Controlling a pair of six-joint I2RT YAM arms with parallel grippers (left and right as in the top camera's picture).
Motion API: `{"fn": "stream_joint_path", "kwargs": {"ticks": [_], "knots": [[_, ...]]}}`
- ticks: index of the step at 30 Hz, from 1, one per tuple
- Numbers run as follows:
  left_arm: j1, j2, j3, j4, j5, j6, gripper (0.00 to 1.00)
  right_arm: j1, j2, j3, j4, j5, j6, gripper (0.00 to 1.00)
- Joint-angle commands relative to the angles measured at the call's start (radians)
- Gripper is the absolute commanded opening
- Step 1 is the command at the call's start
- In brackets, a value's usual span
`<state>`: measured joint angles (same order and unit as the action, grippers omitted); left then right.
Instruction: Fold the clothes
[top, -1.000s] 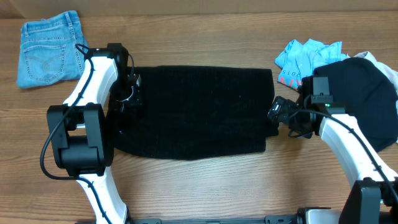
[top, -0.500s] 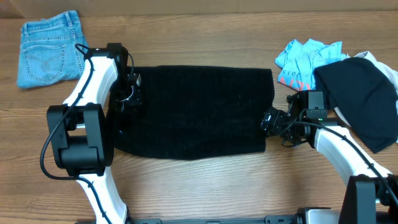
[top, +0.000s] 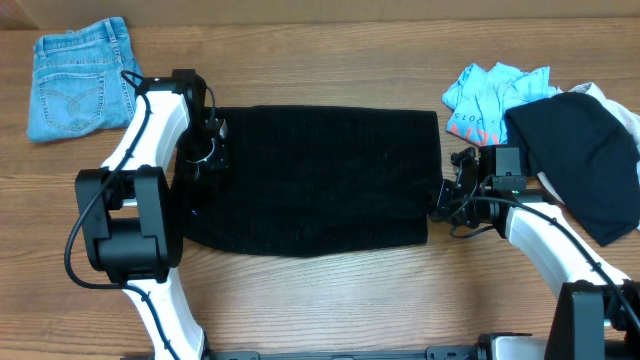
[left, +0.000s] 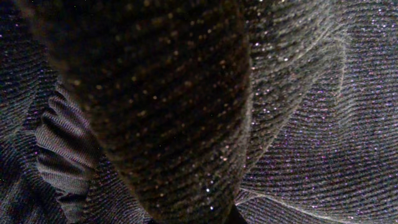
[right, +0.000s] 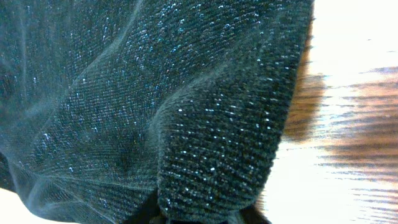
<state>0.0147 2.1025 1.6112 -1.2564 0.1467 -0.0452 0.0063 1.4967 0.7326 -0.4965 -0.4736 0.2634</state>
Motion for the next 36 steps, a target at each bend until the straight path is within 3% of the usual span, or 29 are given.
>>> {"fn": "stream_joint_path", "kwargs": {"ticks": [1,4,7,8,11,16,20,28,36], "knots": [[-0.002,-0.003,0.002,-0.007,0.012,0.009,0.04,-0.002,-0.042,0.052,-0.037,-0.007,-0.002,0.04],[-0.002,-0.005,0.042,-0.029,0.011,0.009,0.06,-0.002,-0.074,0.090,-0.069,-0.006,-0.002,0.04],[-0.001,-0.005,0.091,-0.030,0.003,0.009,0.28,-0.002,-0.089,0.101,-0.083,0.005,-0.003,0.04],[-0.001,-0.005,0.106,-0.029,0.003,0.009,0.28,-0.002,-0.089,0.101,-0.095,0.029,-0.003,0.04],[-0.001,-0.005,0.109,-0.026,0.029,0.005,0.04,-0.002,-0.089,0.101,-0.122,0.046,-0.003,0.04],[-0.001,-0.007,0.163,-0.116,0.049,0.008,0.04,-0.002,-0.147,0.136,-0.173,0.046,-0.002,0.04],[-0.001,-0.056,0.243,-0.198,0.054,0.008,0.04,-0.002,-0.213,0.286,-0.310,0.047,-0.002,0.04],[-0.002,-0.411,0.259,-0.215,0.084,-0.003,0.04,-0.002,-0.278,0.594,-0.539,0.111,-0.002,0.04],[-0.002,-0.691,0.259,-0.240,0.084,-0.029,0.04,-0.002,-0.420,0.638,-0.599,0.133,-0.002,0.04]]}}
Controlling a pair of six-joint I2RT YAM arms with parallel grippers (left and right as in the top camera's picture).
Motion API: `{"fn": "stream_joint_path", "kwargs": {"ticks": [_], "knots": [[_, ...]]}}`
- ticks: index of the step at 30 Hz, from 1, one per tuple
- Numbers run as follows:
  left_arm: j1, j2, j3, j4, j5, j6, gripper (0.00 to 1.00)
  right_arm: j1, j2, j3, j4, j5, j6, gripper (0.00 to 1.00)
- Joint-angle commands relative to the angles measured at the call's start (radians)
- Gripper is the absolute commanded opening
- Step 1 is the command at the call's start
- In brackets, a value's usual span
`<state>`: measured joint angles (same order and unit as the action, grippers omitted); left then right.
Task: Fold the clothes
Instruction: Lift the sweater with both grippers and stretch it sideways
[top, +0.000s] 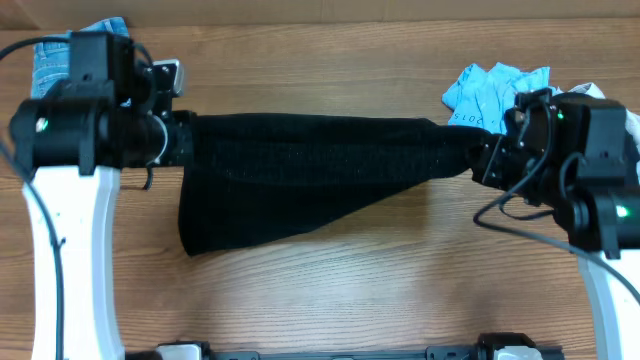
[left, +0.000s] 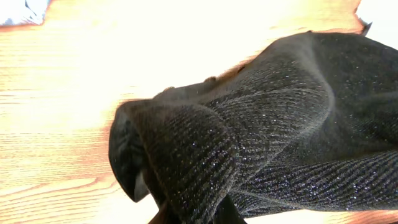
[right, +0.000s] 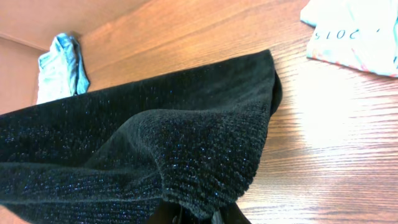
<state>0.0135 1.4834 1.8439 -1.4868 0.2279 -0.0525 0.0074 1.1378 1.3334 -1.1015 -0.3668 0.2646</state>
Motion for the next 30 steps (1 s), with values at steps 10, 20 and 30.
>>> {"fn": "stream_joint_path", "kwargs": {"ticks": [10,20,30], "knots": [[-0.001,-0.265,0.076,-0.095,0.088,-0.035,0.04,-0.003,-0.199,0.204,-0.141,0.026,0.001,0.04],[-0.001,-0.325,0.338,-0.200,0.023,-0.211,0.04,-0.003,-0.196,0.395,-0.269,0.027,0.105,0.04],[-0.001,-0.003,0.337,-0.074,-0.193,-0.251,0.09,-0.003,0.135,0.395,-0.135,0.078,0.159,0.04]]}}
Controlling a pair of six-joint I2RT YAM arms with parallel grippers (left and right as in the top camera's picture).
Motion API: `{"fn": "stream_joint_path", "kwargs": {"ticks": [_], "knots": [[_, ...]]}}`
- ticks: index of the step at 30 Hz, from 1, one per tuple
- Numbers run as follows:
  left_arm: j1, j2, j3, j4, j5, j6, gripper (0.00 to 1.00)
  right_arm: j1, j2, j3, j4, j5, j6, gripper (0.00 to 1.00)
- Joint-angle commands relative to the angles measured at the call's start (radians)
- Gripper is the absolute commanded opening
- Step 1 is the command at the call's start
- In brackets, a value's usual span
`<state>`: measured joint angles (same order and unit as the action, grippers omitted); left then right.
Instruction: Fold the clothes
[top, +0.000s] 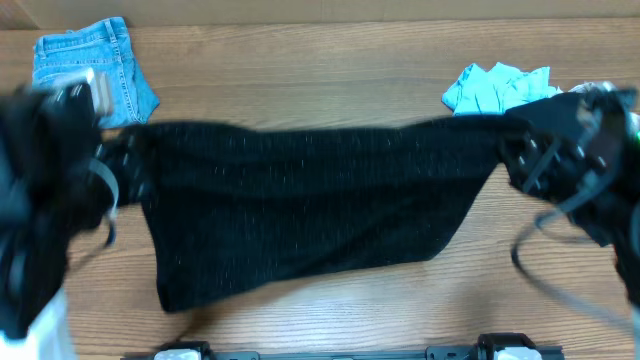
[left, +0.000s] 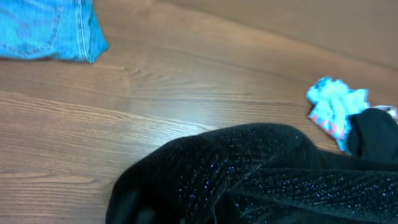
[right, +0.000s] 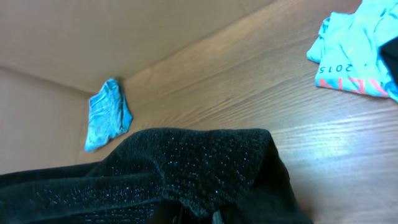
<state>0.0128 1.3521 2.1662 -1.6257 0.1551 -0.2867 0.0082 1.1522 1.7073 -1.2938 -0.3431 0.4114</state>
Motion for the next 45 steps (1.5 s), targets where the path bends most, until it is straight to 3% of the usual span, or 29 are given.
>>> {"fn": "stream_joint_path", "kwargs": {"ticks": [1,6,8,10,11,12,13,14,19,25,28,31,36,45], "knots": [[0.000,0.192,0.014,0.094,-0.143,-0.017,0.09,-0.003,0.177,0.021,0.086,0.055,0.012,0.04],[0.000,0.545,0.014,0.287,-0.169,-0.016,0.04,0.013,0.497,0.019,0.258,0.057,0.012,0.04],[0.000,0.660,0.014,0.399,-0.208,-0.016,0.05,0.034,0.613,0.018,0.360,0.063,0.012,0.12],[0.000,0.762,0.014,0.503,-0.212,-0.013,0.32,0.060,0.704,0.017,0.441,0.063,0.012,0.38],[0.000,0.828,0.014,0.544,-0.207,-0.013,0.40,0.077,0.753,0.017,0.467,0.083,0.012,0.76],[0.000,0.859,0.014,0.549,-0.207,-0.012,0.54,0.086,0.776,0.017,0.465,0.117,0.011,0.84],[0.000,0.885,0.014,0.536,-0.207,-0.010,0.84,0.092,0.785,0.017,0.448,0.156,0.011,0.93],[0.000,0.894,0.014,0.521,-0.207,-0.006,1.00,0.092,0.784,0.018,0.429,0.190,0.012,0.98],[0.000,0.834,0.039,0.419,-0.207,-0.006,1.00,0.088,0.669,0.023,0.304,0.223,0.012,1.00],[0.000,0.681,0.047,0.007,-0.201,-0.013,1.00,0.113,0.493,0.021,-0.093,0.161,0.012,1.00],[0.000,0.683,0.005,-0.064,-0.187,0.019,0.95,0.138,0.493,-0.018,-0.196,0.163,0.012,1.00],[0.000,0.683,-0.113,-0.041,-0.121,0.080,0.95,0.174,0.493,-0.111,-0.187,0.163,0.013,1.00],[0.017,0.688,-0.331,0.203,-0.128,0.155,0.97,0.175,0.493,-0.293,-0.032,0.162,0.062,1.00],[0.083,0.688,-0.410,0.375,-0.105,0.240,0.94,0.175,0.493,-0.392,0.035,0.162,0.061,1.00]]}}
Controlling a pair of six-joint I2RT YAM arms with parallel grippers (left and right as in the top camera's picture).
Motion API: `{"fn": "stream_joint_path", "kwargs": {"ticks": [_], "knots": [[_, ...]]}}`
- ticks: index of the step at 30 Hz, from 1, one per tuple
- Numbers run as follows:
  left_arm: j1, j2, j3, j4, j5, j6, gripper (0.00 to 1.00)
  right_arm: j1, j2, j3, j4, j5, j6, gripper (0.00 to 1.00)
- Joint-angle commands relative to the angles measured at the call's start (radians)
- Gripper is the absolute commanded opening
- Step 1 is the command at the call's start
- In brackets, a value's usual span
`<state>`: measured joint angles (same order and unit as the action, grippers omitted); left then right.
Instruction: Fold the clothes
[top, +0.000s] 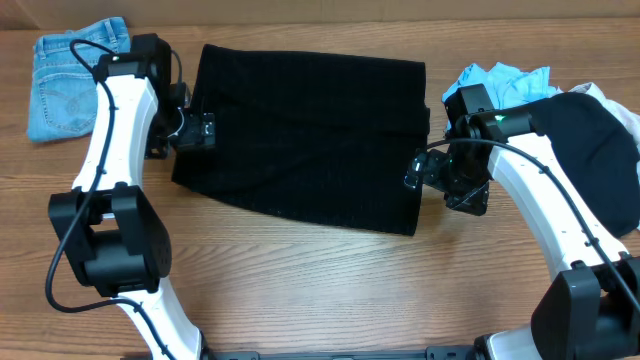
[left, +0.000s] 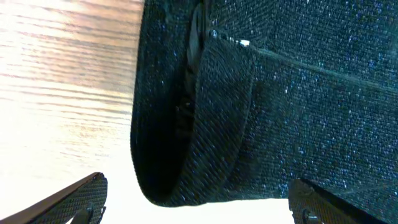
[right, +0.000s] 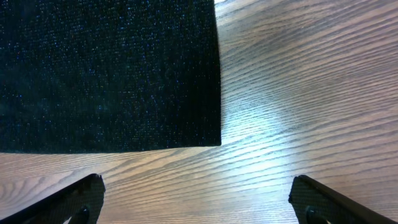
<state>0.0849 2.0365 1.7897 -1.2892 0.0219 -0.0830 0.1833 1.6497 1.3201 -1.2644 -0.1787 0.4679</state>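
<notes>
A black sparkly knit garment (top: 305, 140) lies flat on the wooden table (top: 300, 290), its near edge slanting down to the right. My left gripper (top: 195, 132) stands open at the garment's left edge; in the left wrist view the rolled, doubled edge (left: 205, 112) sits just beyond the open left gripper (left: 196, 208). My right gripper (top: 425, 170) is open at the right edge. In the right wrist view the garment's corner (right: 112, 68) lies ahead of the open right gripper (right: 196, 202), with bare wood between the fingers.
Folded blue jeans (top: 75, 75) lie at the back left. A crumpled light blue T-shirt (top: 495, 85) and a black cloth heap (top: 590, 160) sit at the right, beside the right arm.
The garment was hanging stretched in the air between both shut grippers. Now it lies flat on the table toward the back, and both grippers have let go and stand open at its edges.
The garment first lay flat with each gripper shut on one side edge. Then it was lifted and pulled taut between the raised arms, then spread wide in the air. Now it rests farther back on the table, released.
</notes>
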Motion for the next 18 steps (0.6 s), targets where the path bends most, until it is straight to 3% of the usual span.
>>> {"fn": "stream_joint_path", "kwargs": {"ticks": [1,5,7,8,9,12,13,16,18], "knots": [[0.013,0.004,-0.050,0.047,0.052,0.036,0.93,0.000,-0.004,-0.005,0.008,-0.002,0.005,1.00],[0.007,0.004,-0.217,0.137,0.146,0.055,0.93,0.000,-0.004,-0.005,0.026,-0.002,0.005,1.00],[0.007,0.004,-0.260,0.153,0.165,0.054,0.86,0.000,-0.004,-0.005,0.026,-0.002,0.005,1.00],[0.007,0.004,-0.260,0.148,0.163,0.055,0.75,0.000,-0.004,-0.005,0.024,-0.002,0.005,1.00],[0.007,0.003,-0.256,0.140,0.163,0.055,0.55,0.000,-0.004,-0.005,0.016,0.008,0.019,0.99],[0.007,0.003,-0.255,0.138,0.163,0.054,0.17,-0.004,-0.004,-0.005,-0.023,0.138,0.131,1.00],[0.007,0.003,-0.255,0.140,0.162,0.053,0.09,-0.007,-0.004,-0.008,-0.026,0.141,0.127,1.00],[0.008,0.003,-0.254,0.150,0.158,0.034,0.05,-0.007,-0.004,-0.086,0.018,0.109,0.096,1.00],[0.010,0.003,-0.254,0.150,0.158,0.031,0.05,-0.007,-0.004,-0.199,0.147,0.005,0.022,0.98]]}}
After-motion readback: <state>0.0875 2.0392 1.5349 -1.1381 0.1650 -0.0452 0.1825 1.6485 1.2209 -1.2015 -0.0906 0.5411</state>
